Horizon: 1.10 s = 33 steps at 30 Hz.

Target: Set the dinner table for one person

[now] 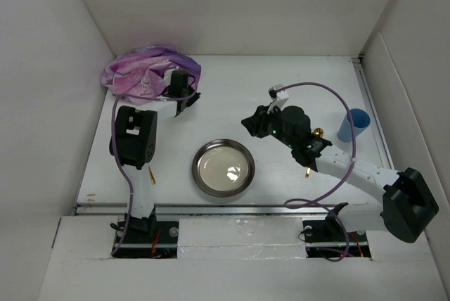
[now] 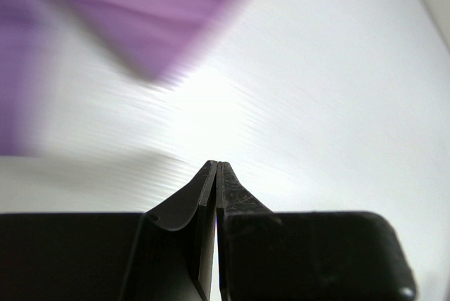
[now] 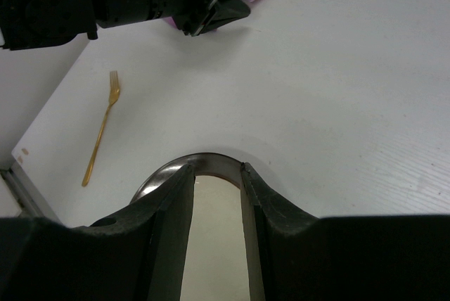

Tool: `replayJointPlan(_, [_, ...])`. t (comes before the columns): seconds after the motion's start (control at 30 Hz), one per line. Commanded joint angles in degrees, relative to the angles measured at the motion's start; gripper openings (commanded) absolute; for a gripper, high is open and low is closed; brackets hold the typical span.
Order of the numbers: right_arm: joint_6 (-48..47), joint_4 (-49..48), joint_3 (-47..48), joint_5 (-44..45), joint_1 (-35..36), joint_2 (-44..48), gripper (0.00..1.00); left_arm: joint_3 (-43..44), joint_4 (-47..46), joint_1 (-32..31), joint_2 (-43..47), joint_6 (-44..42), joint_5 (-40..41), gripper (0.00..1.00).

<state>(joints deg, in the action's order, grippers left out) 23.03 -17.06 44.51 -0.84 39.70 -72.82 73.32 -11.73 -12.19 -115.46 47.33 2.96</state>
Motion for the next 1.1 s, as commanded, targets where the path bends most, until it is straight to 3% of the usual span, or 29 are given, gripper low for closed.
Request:
replayJointPlan(0.0, [-0.62,-0.78,2.51,2.94,-1.21,-0.84,0.38,7.35,-1.55,-7.31,1.91,-3.90,-5.68,0.00])
replayJointPlan(0.13, [0.00,-0.17,2.33,2.34,-2.79,-0.93,0.38,15.18,4.24,-12.60,-0.12,-6.89,-3.59,0.00])
replayJointPlan(0.2, [-0.09,-0.78,1.72,2.42,-3.32,-0.31,0.38,12.73,4.26,-11.56,1.64,-7.25,3.87,0.01])
replayJointPlan(0.23, [0.00,-1.22,1.54,2.16,-3.32,-0.31,0.38,11.51,3.82,-10.33,3.82,-9.43,5.46,0.11])
replayJointPlan(0.27, [-0.09,-1.40,1.46,1.72,-3.32,-0.48,0.38,10.02,4.69,-9.18,4.80,-10.76,10.26,0.29])
replayJointPlan(0.37, [-0.09,-1.13,1.98,-0.56,-3.32,-0.75,0.38,8.69,9.86,-5.14,6.73,-13.31,19.24,0.42])
replayJointPlan(0.47, [-0.09,-1.57,1.89,-0.83,-3.32,-1.27,0.38,3.10,10.68,-0.92,9.54,-9.21,20.33,0.47])
replayJointPlan(0.53, [-0.09,-1.22,2.16,-1.79,-3.32,-1.28,0.38,-2.54,5.87,3.97,12.87,-6.13,16.22,0.49])
replayJointPlan(0.57, [-0.26,-1.13,2.16,-2.06,-3.32,-1.19,0.38,-7.53,0.88,6.27,13.50,-4.02,10.46,0.50])
replayJointPlan(0.67, [-0.26,-1.75,1.81,-2.32,-3.32,-1.28,0.38,-12.31,-4.87,14.19,12.63,2.32,2.68,0.51])
replayJointPlan(0.93, [-0.61,-1.93,2.77,-5.75,-2.79,-2.42,0.39,-8.37,1.08,16.13,7.72,0.65,9.52,0.49])
replayJointPlan(1.03, [-0.97,-1.31,2.95,-4.87,-2.79,-2.07,0.39,-4.60,3.11,17.45,2.72,1.71,6.54,0.39])
replayJointPlan(1.07, [-0.88,-1.57,2.86,-4.78,-2.79,-2.07,0.39,-1.89,3.98,17.46,1.65,1.54,5.49,0.28])
